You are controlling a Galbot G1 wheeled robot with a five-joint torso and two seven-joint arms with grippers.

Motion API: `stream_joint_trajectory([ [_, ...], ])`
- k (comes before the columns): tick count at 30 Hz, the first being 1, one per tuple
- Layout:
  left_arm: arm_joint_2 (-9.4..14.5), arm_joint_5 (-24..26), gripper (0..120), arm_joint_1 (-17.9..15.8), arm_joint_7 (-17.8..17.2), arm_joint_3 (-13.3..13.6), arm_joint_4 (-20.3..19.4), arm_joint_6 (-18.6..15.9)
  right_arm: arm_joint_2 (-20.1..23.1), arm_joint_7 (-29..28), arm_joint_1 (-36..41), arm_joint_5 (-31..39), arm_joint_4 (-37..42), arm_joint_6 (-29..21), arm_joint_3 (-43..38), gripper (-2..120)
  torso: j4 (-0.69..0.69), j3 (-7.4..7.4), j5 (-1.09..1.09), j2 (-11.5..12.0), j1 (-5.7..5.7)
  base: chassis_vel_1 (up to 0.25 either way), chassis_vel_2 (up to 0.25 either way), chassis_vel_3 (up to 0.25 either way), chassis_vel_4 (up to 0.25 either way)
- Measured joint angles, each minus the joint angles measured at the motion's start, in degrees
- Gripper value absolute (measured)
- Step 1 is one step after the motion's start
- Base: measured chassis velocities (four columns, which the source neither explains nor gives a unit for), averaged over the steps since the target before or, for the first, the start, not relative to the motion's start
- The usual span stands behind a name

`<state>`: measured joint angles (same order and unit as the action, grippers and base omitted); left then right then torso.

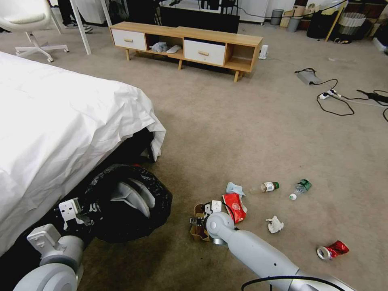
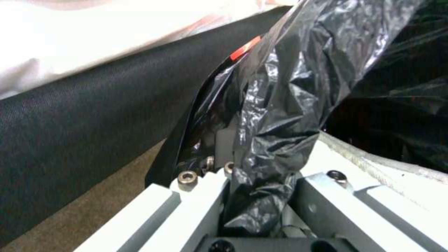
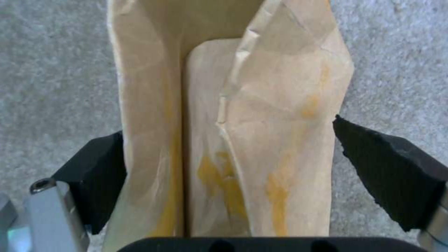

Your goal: Pick up the trash bin and place the garbage on the floor into it.

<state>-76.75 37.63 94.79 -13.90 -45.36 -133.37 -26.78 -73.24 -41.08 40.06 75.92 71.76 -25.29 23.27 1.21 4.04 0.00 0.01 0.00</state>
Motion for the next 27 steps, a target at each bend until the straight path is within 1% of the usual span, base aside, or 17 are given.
stream_joint_trajectory([
  [18, 0.10, -0.27, 0, -0.35, 0.11, 0.39, 0.62, 0.30, -0.32, 0.20, 0.01, -0.85, -1.43, -0.06, -0.80, 99, 0.00, 0.00, 0.00, -0.01, 0.00, 0.000, 0.000, 0.000, 0.000],
  [19, 0.15, -0.28, 0, -0.39, 0.11, 0.39, 0.65, 0.31, -0.33, 0.27, 0.01, -0.86, -1.43, -0.19, -0.81, 93, 0.00, 0.00, 0.00, -0.01, 0.00, 0.000, 0.000, 0.000, 0.000],
  [20, 0.15, -0.28, 0, -0.39, 0.11, 0.39, 0.65, 0.31, -0.33, 0.27, 0.01, -0.86, -1.43, -0.19, -0.81, 93, 0.00, 0.00, 0.00, -0.01, 0.00, 0.000, 0.000, 0.000, 0.000],
  [21, 0.16, -0.29, 0, -0.41, 0.11, 0.39, 0.66, 0.32, -0.33, 0.29, 0.01, -0.89, -1.38, -0.20, -0.75, 88, 0.00, 0.00, 0.00, -0.01, 0.00, 0.000, 0.000, 0.000, 0.000],
  [22, 0.16, -0.29, 0, -0.41, 0.11, 0.39, 0.66, 0.32, -0.33, 0.29, 0.01, -0.89, -1.38, -0.20, -0.75, 88, 0.00, 0.00, 0.00, -0.01, 0.00, 0.000, 0.000, 0.000, 0.000],
  [25, 0.15, -0.30, 0, -0.53, 0.09, 0.62, 0.66, 0.33, -0.34, 0.27, 0.15, -0.99, -0.93, -0.19, -0.44, 72, 0.01, 0.00, 0.01, -0.01, 0.00, 0.000, 0.000, 0.000, 0.000],
  [26, 0.15, -0.30, 0, -0.53, 0.09, 0.62, 0.66, 0.33, -0.34, 0.27, 0.15, -0.99, -0.93, -0.19, -0.44, 72, 0.01, 0.00, 0.01, -0.01, 0.00, 0.000, 0.000, 0.000, 0.000],
  [27, 0.13, -0.32, 0, -0.59, 0.07, 0.66, 0.66, 0.33, -0.36, 0.27, 0.17, -1.02, -0.87, -0.17, -0.34, 67, 0.01, 0.00, 0.01, -0.01, 0.00, 0.000, 0.000, 0.000, 0.000],
])
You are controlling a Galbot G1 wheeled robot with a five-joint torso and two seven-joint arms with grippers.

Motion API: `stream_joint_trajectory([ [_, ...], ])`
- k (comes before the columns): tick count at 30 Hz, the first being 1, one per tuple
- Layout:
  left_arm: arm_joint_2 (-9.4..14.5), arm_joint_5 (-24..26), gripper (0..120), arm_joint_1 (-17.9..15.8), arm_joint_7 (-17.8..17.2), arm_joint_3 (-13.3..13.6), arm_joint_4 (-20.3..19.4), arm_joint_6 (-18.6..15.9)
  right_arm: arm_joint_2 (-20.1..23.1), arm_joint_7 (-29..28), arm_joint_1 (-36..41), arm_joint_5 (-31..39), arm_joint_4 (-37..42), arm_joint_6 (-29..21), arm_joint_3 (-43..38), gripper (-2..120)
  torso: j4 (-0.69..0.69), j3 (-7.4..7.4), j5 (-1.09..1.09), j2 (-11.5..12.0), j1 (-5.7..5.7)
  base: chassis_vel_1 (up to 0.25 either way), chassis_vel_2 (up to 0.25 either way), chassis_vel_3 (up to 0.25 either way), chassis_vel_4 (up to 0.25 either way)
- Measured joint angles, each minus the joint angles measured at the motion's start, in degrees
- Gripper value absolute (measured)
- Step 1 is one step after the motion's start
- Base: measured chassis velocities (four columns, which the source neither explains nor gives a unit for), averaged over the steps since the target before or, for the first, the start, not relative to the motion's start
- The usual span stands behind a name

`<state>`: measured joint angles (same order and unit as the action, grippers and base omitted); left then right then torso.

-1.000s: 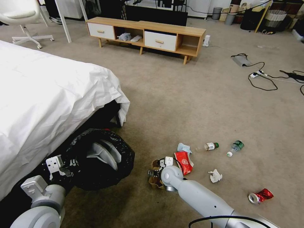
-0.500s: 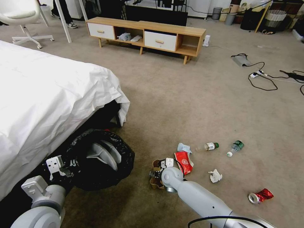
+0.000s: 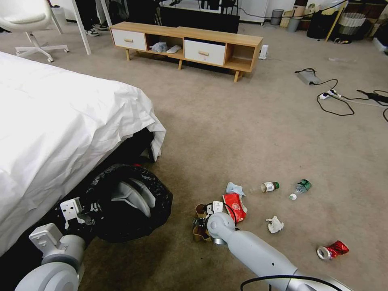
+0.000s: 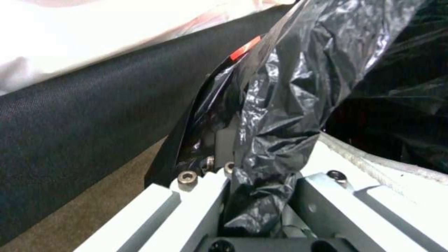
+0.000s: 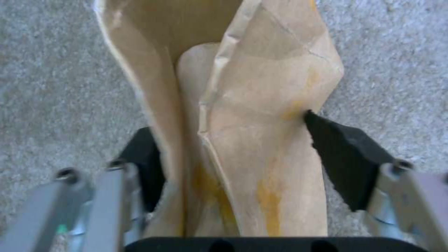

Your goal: Pick up the trash bin and place the garbage on the floor into it.

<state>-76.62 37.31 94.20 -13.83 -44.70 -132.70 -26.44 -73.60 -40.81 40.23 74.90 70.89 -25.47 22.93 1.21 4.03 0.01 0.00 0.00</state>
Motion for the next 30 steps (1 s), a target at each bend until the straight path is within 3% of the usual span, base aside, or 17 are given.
stream_joint_trajectory([
  [4, 0.00, 0.00, 0, -0.06, -0.02, 0.00, 0.00, 0.00, -0.14, -0.03, 0.02, -0.07, 0.02, 0.06, 0.10, 57, 0.00, 0.00, 0.00, 0.00, 0.00, 0.000, 0.000, 0.000, 0.000],
  [11, -0.08, -0.12, 0, -0.05, -0.04, -0.13, -0.02, 0.00, -0.08, -0.58, 0.15, -0.01, 1.02, 0.28, 0.24, 25, -0.01, 0.00, 0.00, 0.00, 0.00, 0.000, 0.000, 0.000, 0.000],
  [13, -0.13, -0.20, 0, -0.05, -0.04, -0.03, -0.02, 0.00, 0.00, -0.74, 0.20, 0.03, 1.27, 0.33, 0.25, 24, -0.01, 0.00, 0.00, 0.00, 0.00, 0.000, 0.000, 0.000, 0.000],
  [15, -0.28, -0.52, 0, -0.13, -0.04, 0.38, -0.05, 0.00, 0.31, -1.24, 0.53, 0.23, 2.08, 0.53, 0.25, 11, -0.01, 0.00, -0.01, 0.00, 0.00, 0.000, 0.000, 0.000, 0.000],
  [18, -0.36, -0.72, 0, -0.16, -0.04, 0.63, -0.05, 0.00, 0.62, -1.50, 0.88, 0.27, 2.59, 0.66, 0.16, 1, -0.01, 0.00, -0.01, 0.00, 0.00, 0.000, 0.000, 0.000, 0.000],
  [30, -0.55, -1.67, 0, -0.09, 0.15, 1.49, -0.08, 0.05, 2.79, -3.14, 2.33, 0.54, 6.72, 1.30, -1.28, 0, -0.01, 0.00, -0.01, 0.00, 0.00, 0.000, 0.000, 0.000, 0.000],
])
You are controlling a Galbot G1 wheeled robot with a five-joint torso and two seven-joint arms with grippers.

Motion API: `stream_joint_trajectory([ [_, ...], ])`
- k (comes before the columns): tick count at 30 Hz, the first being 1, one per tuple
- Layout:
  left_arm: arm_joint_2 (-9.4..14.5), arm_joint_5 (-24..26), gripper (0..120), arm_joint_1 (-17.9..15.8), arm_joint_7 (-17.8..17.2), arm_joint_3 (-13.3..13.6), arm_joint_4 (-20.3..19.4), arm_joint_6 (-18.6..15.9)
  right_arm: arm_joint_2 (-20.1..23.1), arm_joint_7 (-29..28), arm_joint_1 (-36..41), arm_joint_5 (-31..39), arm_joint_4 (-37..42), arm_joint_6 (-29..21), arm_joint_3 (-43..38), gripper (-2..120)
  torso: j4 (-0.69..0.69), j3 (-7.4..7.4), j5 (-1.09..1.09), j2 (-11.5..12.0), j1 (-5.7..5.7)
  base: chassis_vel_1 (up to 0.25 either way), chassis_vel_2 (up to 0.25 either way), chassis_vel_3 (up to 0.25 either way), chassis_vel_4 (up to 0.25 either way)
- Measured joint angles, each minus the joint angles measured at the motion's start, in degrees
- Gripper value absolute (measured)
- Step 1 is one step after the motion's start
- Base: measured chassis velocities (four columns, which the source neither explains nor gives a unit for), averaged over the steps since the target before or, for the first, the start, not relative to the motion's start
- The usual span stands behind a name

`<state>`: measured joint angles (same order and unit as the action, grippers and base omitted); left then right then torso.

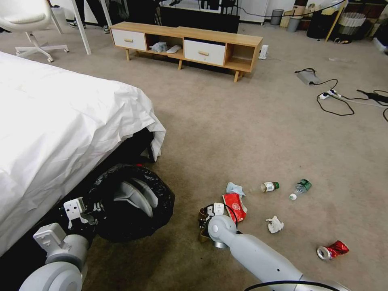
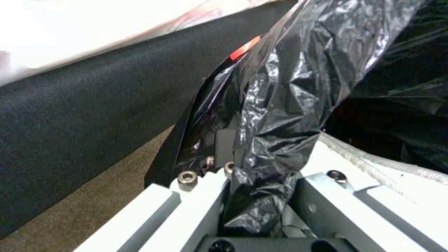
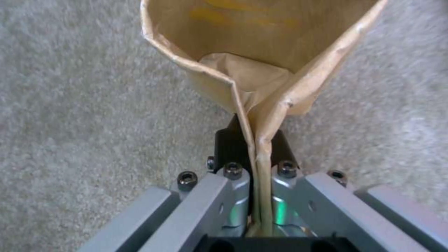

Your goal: Pick up the trash bin and place the garbage on the floor into it.

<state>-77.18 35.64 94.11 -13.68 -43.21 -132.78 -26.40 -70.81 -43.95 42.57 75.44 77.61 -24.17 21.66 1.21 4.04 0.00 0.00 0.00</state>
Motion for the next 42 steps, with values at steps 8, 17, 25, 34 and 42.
stream_joint_trajectory([
  [8, 0.24, -0.50, 0, 0.07, 0.22, 1.27, 0.05, 0.00, 6.59, -2.50, 2.43, 0.76, 8.19, 0.57, -2.50, 0, 0.00, 0.00, -0.02, 0.00, 0.00, 0.000, 0.000, 0.000, 0.000],
  [17, 0.23, -1.85, 0, 0.66, 0.59, 3.59, 0.03, 0.00, 16.44, -2.72, 8.92, 0.39, 21.80, 0.67, -9.00, 0, 0.01, 0.00, -0.01, 0.01, 0.00, 0.000, 0.000, 0.000, 0.000],
  [25, 0.95, -2.97, 0, 1.10, 1.74, 5.31, 0.32, 0.04, 23.77, -0.04, 18.78, -2.41, 30.98, 0.68, -21.43, 0, 0.00, 0.00, -0.02, 0.01, 0.00, 0.000, 0.000, 0.000, 0.000],
  [34, 2.35, -2.35, 0, -0.33, 2.51, 8.42, 1.65, -0.89, 32.85, 5.99, 31.82, -5.72, 41.61, 0.58, -37.20, 0, 0.02, 0.00, 0.01, 0.01, 0.00, 0.000, 0.000, 0.000, 0.000],
  [42, 4.78, -1.61, 0, -2.06, 3.28, 10.52, 3.84, -1.53, 36.04, 11.75, 32.57, -8.80, 46.69, 3.26, -42.16, 0, -0.01, 0.00, 0.01, 0.01, 0.00, 0.000, 0.000, 0.000, 0.000],
])
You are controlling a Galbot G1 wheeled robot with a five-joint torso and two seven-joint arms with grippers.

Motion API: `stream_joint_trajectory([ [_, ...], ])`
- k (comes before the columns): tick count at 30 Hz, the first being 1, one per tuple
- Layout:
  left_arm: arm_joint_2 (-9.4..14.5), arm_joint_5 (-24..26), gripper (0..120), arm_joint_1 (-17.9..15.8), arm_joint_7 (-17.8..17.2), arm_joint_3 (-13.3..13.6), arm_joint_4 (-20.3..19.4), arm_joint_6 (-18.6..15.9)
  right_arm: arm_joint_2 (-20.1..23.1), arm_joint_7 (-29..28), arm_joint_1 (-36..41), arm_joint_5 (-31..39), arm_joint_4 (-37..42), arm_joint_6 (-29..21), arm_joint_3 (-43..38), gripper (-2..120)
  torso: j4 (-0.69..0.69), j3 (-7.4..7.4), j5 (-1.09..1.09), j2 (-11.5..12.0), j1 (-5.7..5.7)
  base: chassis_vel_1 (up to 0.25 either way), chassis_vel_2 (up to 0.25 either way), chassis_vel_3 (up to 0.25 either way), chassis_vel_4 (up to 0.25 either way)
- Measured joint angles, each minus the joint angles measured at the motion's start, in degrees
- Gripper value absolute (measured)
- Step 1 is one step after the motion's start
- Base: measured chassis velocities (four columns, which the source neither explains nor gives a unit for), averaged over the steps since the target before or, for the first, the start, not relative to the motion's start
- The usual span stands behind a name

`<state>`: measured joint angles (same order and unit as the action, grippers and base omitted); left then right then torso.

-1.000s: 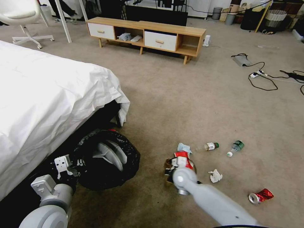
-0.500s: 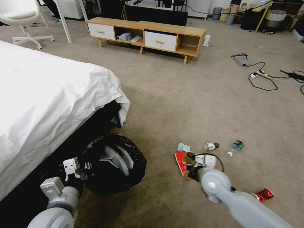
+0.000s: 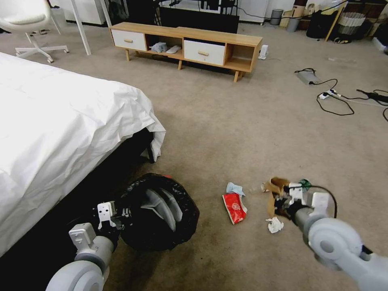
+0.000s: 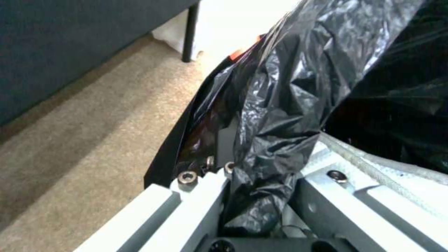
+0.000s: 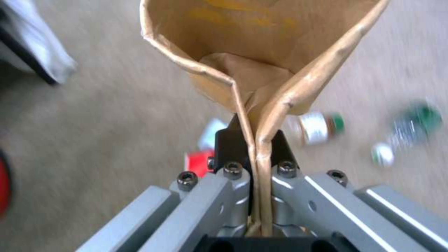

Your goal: Pick up the trash bin and place the garbage on the floor into it.

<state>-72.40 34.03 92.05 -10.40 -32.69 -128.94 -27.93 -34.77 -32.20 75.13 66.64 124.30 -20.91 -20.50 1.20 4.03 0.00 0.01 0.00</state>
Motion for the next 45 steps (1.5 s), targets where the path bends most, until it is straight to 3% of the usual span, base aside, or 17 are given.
stream_joint_trajectory([
  [6, 0.61, -0.65, 0, -0.70, 0.97, 1.49, 0.92, -0.10, 2.08, 6.19, -0.61, -3.38, 2.48, 2.65, -0.58, 0, 0.01, 0.00, 0.00, 0.00, 0.00, 0.000, 0.000, 0.000, 0.000],
  [11, -0.13, -0.81, 0, -0.72, 1.44, 2.02, 1.17, -0.09, 3.82, 12.81, -0.54, -6.21, 4.39, 4.31, -1.33, 0, 0.02, 0.00, 0.00, 0.00, 0.00, 0.000, 0.000, 0.000, 0.000],
  [13, -0.67, -0.86, 0, -0.71, 1.81, 2.38, 1.23, -0.06, 5.46, 17.94, -0.60, -8.22, 5.62, 5.70, -1.40, 0, 0.00, 0.00, 0.00, 0.00, 0.00, 0.000, 0.000, 0.000, 0.000],
  [17, -0.91, -1.01, 0, -0.99, 2.30, 2.82, 1.29, 0.01, 6.35, 21.68, -0.98, -9.46, 6.48, 7.08, -1.27, 0, 0.01, 0.00, 0.00, 0.00, 0.00, 0.000, 0.000, 0.000, 0.000],
  [28, -1.50, 0.79, 0, -1.32, 3.08, 3.99, 0.73, -0.60, 7.00, 31.57, -1.94, -13.69, 6.53, 11.11, 0.99, 0, 0.01, 0.01, 0.00, 0.00, 0.00, 0.000, 0.000, 0.000, 0.000],
  [36, -1.49, 4.35, 0, -1.46, 4.29, 5.30, -1.91, -1.69, 5.73, 42.61, -2.91, -21.22, 5.34, 14.76, 4.41, 0, 0.02, 0.00, 0.00, -0.01, 0.00, 0.000, 0.000, 0.000, 0.000],
  [45, -1.75, 5.31, 0, -1.24, 4.69, 6.26, -3.19, -2.15, 5.26, 47.62, -4.60, -27.71, 3.78, 17.00, 6.52, 0, 0.02, 0.00, 0.00, 0.00, 0.00, 0.000, 0.000, 0.000, 0.000],
])
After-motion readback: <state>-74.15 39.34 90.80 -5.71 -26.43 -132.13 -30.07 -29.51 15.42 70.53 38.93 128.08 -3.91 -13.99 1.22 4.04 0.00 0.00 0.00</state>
